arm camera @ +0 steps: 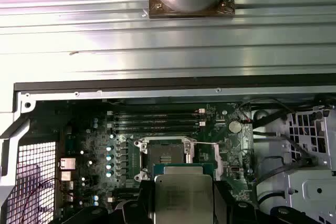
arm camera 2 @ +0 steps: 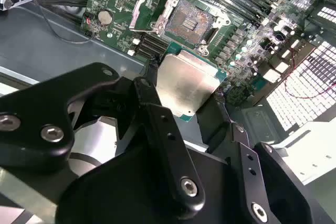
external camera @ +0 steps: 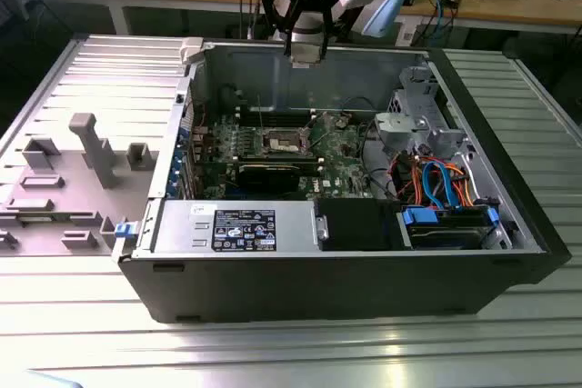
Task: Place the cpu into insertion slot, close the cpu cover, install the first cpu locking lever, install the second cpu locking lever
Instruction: 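Place the cpu into insertion slot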
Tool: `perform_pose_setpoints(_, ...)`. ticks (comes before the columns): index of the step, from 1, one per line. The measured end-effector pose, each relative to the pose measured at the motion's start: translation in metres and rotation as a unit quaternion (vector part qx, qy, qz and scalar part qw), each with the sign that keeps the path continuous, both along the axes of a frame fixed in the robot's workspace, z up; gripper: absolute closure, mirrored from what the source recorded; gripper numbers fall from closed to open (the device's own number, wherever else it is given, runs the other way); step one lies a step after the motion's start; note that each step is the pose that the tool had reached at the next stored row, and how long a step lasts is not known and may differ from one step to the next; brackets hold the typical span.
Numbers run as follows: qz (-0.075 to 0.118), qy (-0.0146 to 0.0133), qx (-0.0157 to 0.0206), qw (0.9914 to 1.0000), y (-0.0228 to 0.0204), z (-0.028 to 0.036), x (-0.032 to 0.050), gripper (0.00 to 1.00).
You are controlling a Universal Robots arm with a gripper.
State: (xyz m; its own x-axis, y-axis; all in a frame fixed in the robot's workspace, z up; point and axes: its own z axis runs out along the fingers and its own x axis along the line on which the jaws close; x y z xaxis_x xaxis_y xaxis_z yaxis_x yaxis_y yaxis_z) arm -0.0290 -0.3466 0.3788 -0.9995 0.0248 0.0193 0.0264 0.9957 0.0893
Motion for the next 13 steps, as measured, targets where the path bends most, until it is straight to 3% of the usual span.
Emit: perform_pose_setpoints(13, -0.001, 0.0000, 0.0000, 1.00000, -0.0004, 0.0000, -0.0022, 0.46)
